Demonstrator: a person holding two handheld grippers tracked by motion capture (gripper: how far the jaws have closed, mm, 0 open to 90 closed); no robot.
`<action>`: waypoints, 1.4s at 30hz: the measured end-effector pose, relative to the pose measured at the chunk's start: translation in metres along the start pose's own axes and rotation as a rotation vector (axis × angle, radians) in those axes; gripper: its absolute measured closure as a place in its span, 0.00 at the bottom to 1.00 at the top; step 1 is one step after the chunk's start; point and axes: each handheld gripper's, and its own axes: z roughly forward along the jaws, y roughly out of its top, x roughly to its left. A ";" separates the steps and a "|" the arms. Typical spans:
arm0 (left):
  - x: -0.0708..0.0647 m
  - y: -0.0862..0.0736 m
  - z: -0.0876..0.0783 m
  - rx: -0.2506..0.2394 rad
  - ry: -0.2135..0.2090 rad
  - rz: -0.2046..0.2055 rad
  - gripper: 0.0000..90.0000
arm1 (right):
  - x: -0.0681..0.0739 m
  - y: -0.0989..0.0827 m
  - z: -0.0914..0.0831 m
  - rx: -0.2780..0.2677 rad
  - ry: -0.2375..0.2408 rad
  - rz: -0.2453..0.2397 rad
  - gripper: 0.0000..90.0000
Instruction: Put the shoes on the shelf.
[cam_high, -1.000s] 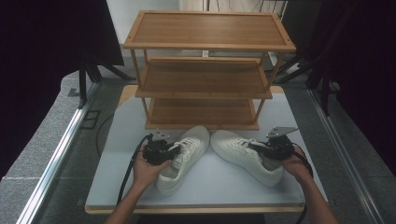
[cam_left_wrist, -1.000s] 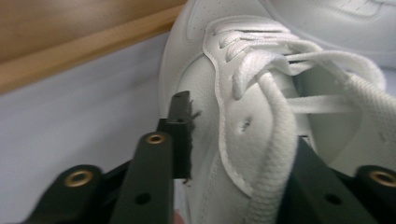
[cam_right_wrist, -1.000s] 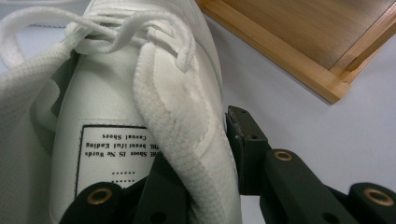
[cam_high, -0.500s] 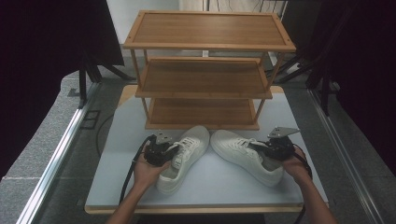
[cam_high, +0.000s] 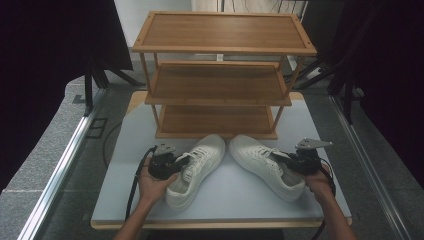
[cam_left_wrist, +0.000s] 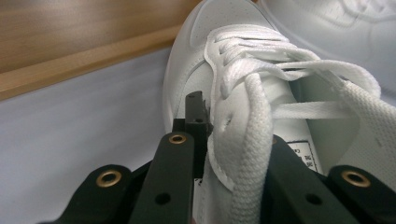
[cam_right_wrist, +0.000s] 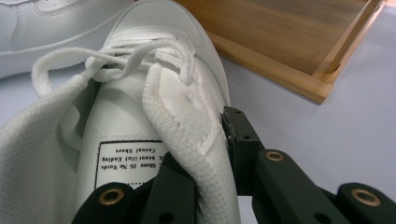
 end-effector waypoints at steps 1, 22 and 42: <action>0.002 0.000 -0.003 -0.017 -0.014 -0.019 0.92 | 0.000 0.000 0.000 0.000 0.000 0.000 0.90; 0.011 0.005 -0.047 -0.230 -0.169 -0.169 0.92 | 0.006 -0.007 -0.024 -0.265 0.151 0.270 0.92; 0.014 0.037 -0.088 -0.320 -0.191 -0.154 0.92 | 0.017 0.025 -0.057 -0.348 0.150 0.248 0.92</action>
